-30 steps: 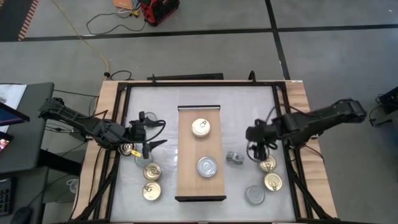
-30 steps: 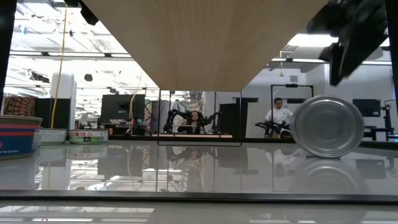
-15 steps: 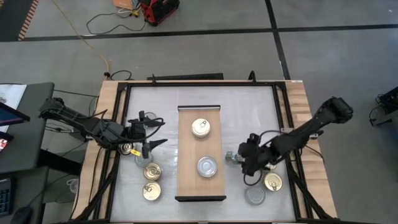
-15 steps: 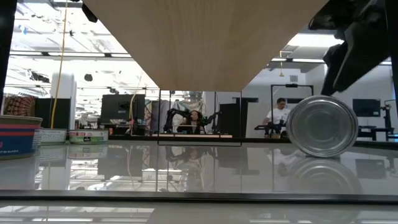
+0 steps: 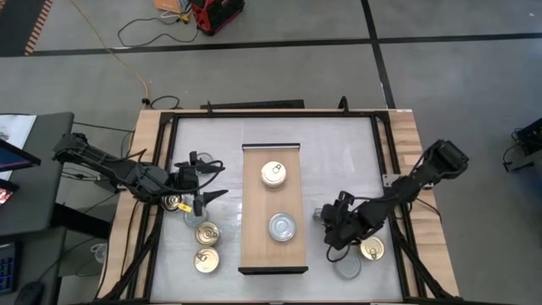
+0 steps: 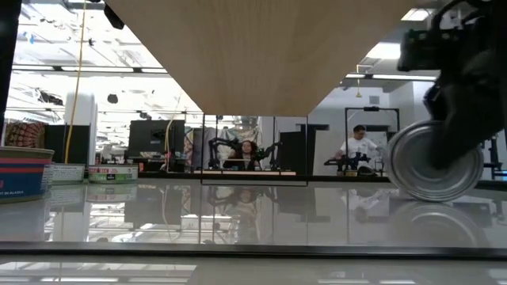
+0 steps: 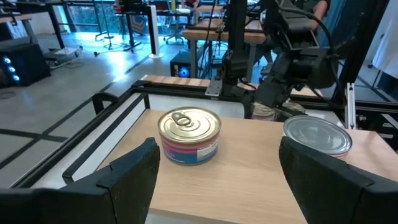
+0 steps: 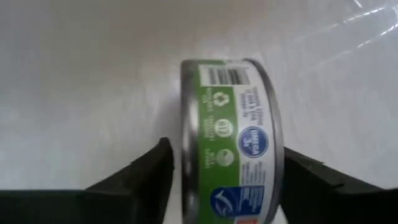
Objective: Stack canned seafood by type on shelf
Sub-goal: Stack the green tuna can on top of the green tuna can on the shelf
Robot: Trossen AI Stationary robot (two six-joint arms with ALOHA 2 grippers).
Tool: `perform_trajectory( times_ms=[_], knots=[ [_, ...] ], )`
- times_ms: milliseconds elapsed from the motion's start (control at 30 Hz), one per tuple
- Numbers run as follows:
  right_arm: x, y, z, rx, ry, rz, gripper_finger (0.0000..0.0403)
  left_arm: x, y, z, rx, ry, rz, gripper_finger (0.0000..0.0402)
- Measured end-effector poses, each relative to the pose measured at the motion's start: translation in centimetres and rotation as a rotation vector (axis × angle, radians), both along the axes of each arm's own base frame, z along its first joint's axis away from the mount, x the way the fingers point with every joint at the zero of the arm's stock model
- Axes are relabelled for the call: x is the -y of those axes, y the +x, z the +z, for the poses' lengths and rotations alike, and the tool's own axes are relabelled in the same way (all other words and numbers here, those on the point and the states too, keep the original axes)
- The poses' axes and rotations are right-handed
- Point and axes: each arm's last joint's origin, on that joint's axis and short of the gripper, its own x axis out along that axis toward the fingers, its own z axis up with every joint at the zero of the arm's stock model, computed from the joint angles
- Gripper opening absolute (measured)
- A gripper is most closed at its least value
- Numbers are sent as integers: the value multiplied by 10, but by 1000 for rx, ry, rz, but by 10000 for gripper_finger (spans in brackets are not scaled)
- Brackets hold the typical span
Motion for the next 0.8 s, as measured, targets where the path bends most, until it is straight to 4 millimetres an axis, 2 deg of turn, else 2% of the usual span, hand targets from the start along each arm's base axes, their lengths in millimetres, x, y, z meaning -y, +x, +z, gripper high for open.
perform_trajectory(
  times_ms=[167, 467, 700, 800],
  knots=[
    [-5, -15, 18, 12, -7, 106, 164, 0, 0, 0, -1, 1, 0, 316],
    [-13, -30, 30, -20, -178, 287, 162, 0, 0, 0, 0, -3, 0, 316],
    [-41, -35, 93, 91, -553, 529, 162, 0, 0, 0, 10, -52, 5, 316],
    [-51, -32, 112, 142, -695, 648, 162, 0, 0, 0, 19, -94, 9, 316]
  ],
)
